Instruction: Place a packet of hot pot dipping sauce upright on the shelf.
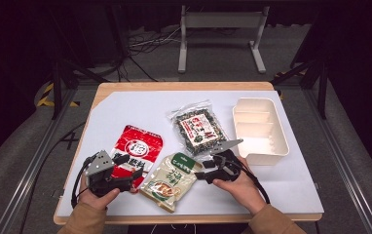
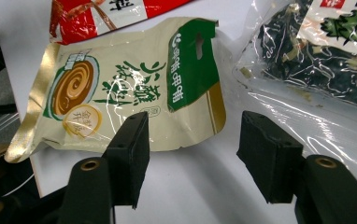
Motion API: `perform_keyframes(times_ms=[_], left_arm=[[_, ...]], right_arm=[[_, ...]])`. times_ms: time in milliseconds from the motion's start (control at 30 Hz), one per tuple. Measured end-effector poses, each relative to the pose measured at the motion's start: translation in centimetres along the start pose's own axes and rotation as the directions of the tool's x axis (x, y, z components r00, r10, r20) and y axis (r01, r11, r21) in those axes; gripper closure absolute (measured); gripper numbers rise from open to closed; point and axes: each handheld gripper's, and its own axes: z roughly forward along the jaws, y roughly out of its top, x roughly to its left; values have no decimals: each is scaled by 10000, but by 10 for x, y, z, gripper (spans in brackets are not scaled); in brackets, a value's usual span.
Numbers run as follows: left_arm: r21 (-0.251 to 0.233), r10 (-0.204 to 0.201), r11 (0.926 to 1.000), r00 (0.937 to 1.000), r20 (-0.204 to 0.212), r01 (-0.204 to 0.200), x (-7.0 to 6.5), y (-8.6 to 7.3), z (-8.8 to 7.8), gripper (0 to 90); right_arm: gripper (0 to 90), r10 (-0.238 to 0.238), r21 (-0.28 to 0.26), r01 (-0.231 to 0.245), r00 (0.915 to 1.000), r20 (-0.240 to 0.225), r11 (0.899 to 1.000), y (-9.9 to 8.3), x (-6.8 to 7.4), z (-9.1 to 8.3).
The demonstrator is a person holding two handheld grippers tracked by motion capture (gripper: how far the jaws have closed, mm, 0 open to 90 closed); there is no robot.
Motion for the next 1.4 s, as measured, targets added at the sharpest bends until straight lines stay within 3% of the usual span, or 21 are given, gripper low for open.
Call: perform_keyframes(times_ms=[200,500,1033,1167,1300,1400], left_arm=[[25,16,10000,10000,-16,-16,-1,0,0,297],[24,21,10000,10000,-8,-21,0,0,1,297],[-17,9,10000,10000,-62,-9,0,-1,0,293],[14,21,10000,10000,-76,-21,0,-1,0,293],[-1,16,10000,10000,-83,-16,0,-1,0,293],[-1,22,10000,10000,-89,-22,0,-1,0,293]], right_arm=[[473,99,388,-91,9998,-193,9992,0,0,10],[503,367,491,-332,9968,-710,9982,3,-5,22],[543,699,189,-677,9841,-1634,9975,8,-5,38],[586,646,133,-633,9840,-1659,9979,8,-5,38],[723,492,191,-468,9864,-1567,9987,9,-4,37],[762,282,219,-253,9889,-1461,9994,9,-4,38]])
